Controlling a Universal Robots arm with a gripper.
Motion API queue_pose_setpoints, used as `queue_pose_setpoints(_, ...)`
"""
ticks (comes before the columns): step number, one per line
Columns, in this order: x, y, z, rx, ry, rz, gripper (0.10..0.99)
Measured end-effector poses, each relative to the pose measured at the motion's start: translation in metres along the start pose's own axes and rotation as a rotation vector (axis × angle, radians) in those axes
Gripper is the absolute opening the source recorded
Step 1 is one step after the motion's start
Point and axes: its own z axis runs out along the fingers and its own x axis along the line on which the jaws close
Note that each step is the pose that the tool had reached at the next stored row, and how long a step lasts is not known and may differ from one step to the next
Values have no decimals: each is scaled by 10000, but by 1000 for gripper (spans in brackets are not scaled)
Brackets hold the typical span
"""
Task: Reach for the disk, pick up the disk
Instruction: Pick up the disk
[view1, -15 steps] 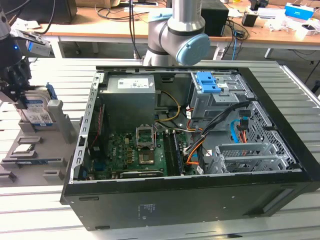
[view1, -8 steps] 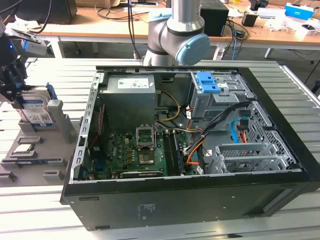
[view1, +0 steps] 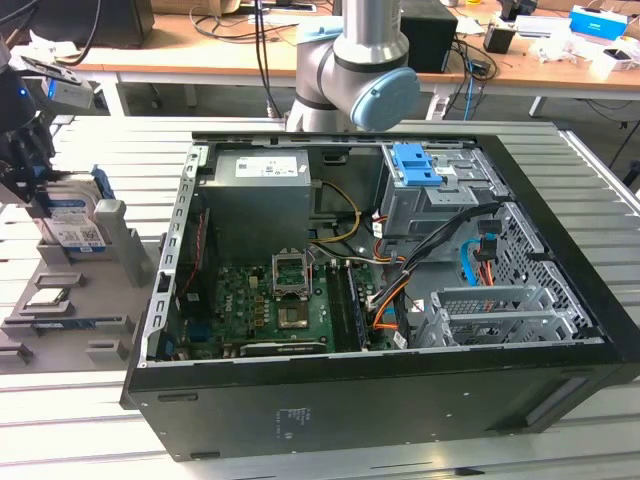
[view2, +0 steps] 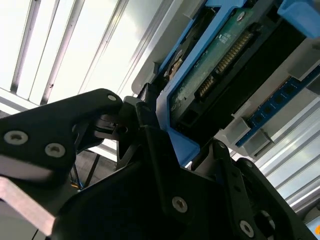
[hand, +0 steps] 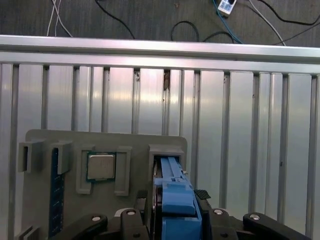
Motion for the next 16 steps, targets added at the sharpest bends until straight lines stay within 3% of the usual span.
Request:
queue_pose_setpoints(11,-2,2,-53,14,2,0,482)
queue_pose_setpoints(14,-3,2,-55,13,3,0,373)
queue_pose_setpoints(16,-4,2,-56,13,2,0,373)
